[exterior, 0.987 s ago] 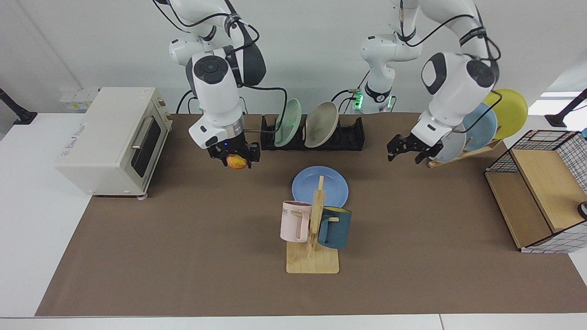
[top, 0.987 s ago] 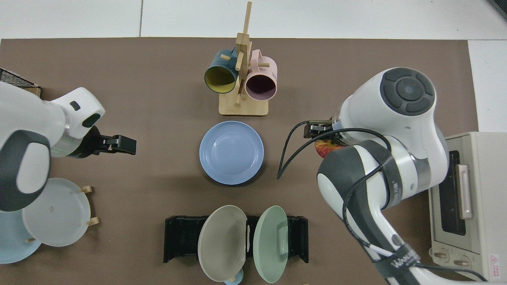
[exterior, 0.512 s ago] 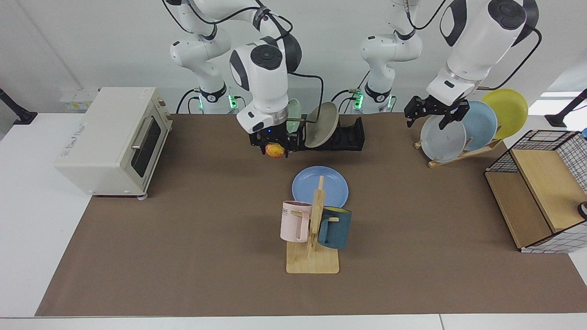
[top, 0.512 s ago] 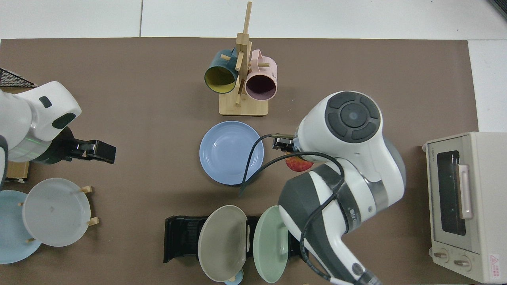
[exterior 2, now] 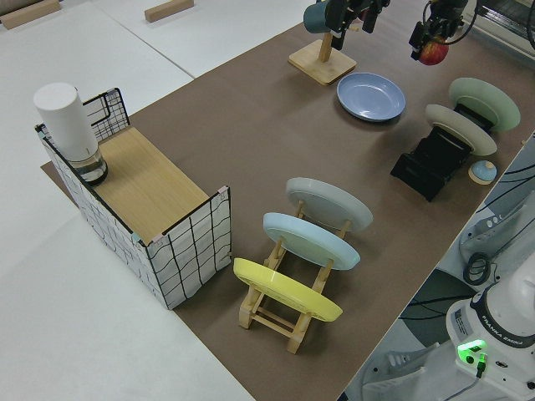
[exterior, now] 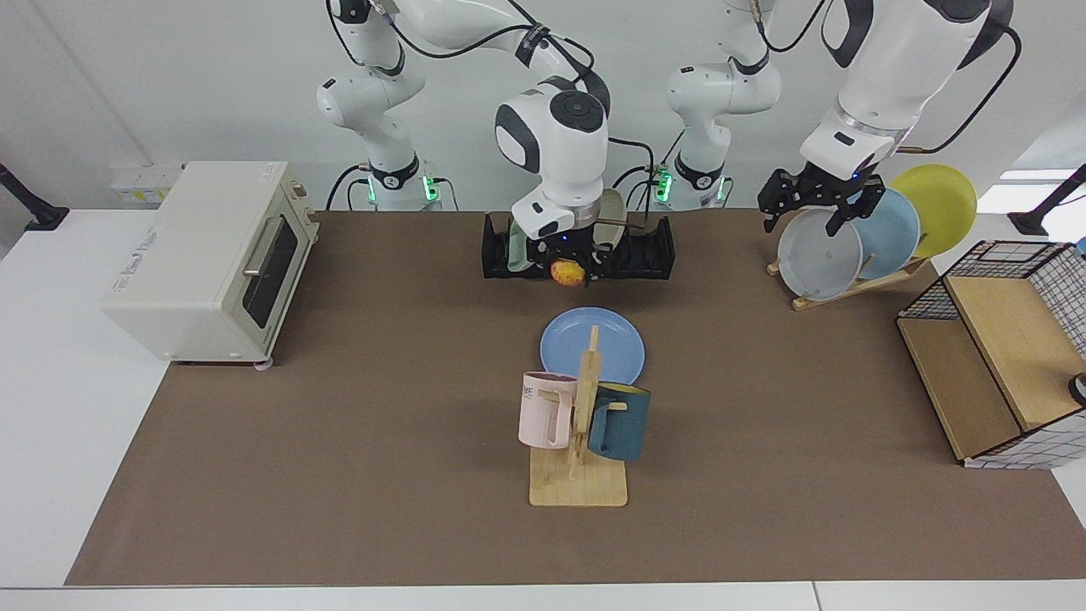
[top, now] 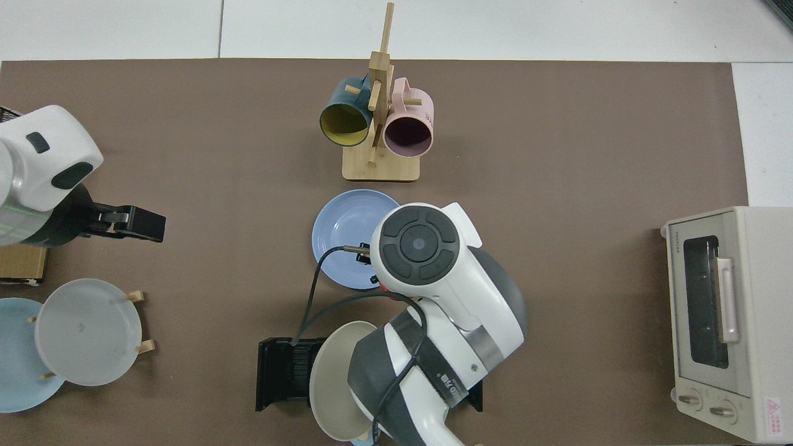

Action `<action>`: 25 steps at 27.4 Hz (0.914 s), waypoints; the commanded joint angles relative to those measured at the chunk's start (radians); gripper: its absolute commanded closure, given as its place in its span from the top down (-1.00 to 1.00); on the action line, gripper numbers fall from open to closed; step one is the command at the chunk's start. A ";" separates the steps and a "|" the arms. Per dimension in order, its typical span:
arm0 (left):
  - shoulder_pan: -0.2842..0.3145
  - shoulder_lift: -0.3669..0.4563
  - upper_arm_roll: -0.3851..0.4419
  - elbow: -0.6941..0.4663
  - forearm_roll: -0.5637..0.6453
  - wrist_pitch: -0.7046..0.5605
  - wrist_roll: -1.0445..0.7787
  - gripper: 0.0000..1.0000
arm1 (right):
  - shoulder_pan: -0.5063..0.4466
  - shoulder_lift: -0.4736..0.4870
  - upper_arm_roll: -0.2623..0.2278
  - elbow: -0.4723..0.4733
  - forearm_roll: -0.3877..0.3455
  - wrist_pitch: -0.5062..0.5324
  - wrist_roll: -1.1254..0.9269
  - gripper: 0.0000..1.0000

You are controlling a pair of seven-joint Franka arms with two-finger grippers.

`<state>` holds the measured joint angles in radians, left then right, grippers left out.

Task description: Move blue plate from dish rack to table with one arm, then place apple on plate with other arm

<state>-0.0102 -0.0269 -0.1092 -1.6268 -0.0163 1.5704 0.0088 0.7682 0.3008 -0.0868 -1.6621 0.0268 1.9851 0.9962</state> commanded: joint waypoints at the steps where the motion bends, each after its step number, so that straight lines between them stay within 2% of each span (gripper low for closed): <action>1: -0.004 0.007 0.005 0.022 0.019 -0.018 0.011 1.00 | 0.028 0.107 -0.005 0.120 0.008 0.003 0.091 -1.00; 6: -0.002 -0.004 0.008 0.025 0.019 -0.027 0.005 1.00 | 0.026 0.156 -0.005 0.144 0.018 0.066 0.113 -1.00; 12: 0.004 -0.018 0.017 0.025 0.018 -0.032 0.005 1.00 | 0.025 0.216 -0.005 0.186 0.030 0.072 0.111 -1.00; 20: 0.018 -0.019 0.017 0.025 0.018 -0.032 0.003 1.00 | -0.001 0.265 -0.005 0.174 0.038 0.152 0.058 -1.00; 25: 0.016 -0.019 0.017 0.025 0.018 -0.032 0.003 1.00 | -0.029 0.268 -0.005 0.130 0.045 0.205 0.050 -1.00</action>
<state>0.0044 -0.0431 -0.0889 -1.6147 -0.0163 1.5603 0.0093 0.7734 0.5570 -0.0979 -1.5178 0.0398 2.1512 1.0844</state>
